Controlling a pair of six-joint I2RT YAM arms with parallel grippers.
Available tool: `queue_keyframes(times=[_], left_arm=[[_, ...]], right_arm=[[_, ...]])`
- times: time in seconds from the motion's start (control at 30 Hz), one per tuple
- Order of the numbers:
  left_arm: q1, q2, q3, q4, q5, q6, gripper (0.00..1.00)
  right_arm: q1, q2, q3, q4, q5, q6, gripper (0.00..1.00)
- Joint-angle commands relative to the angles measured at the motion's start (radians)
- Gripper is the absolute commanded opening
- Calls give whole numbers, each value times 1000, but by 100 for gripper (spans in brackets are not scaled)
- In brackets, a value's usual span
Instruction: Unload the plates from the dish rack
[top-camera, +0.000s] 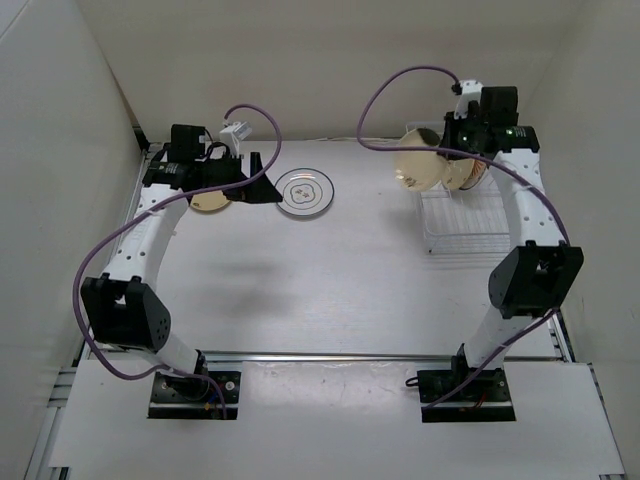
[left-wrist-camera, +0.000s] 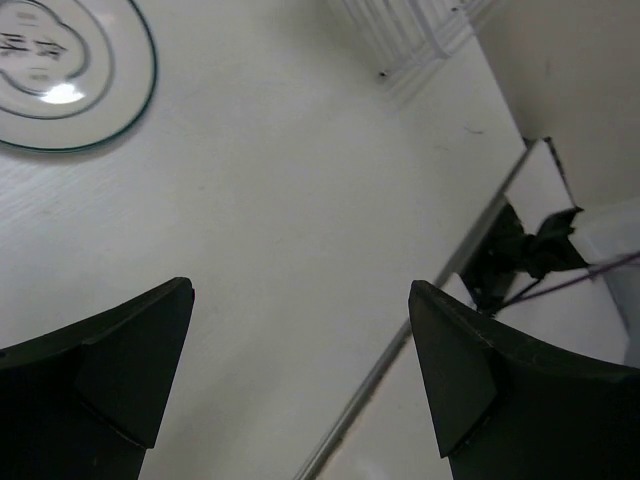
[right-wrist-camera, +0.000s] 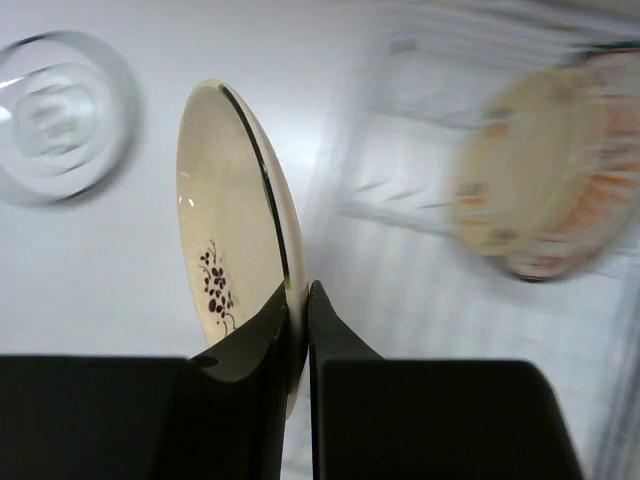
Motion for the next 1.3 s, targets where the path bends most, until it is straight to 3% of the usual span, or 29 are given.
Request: queue_keyframes(times=[0.0, 0.1, 0.27, 0.6, 1.07, 1.17, 1.27], left_arm=[[12, 13, -33, 1, 229, -4, 100], [12, 37, -42, 1, 267, -13, 100], [12, 92, -33, 39, 331, -58, 100], [12, 210, 2, 57, 341, -89, 100], [12, 281, 22, 76, 341, -98, 100], [12, 292, 22, 76, 341, -107, 97], [12, 301, 31, 85, 341, -107, 87]], right_arm=[[28, -97, -83, -56, -505, 53, 0], [54, -111, -140, -56, -683, 81, 0], [123, -73, -163, -56, -781, 119, 0], [267, 114, -70, -15, -834, 179, 0], [333, 277, 101, 36, -861, 248, 0], [364, 295, 127, 46, -861, 271, 0], [373, 305, 151, 56, -861, 283, 0]])
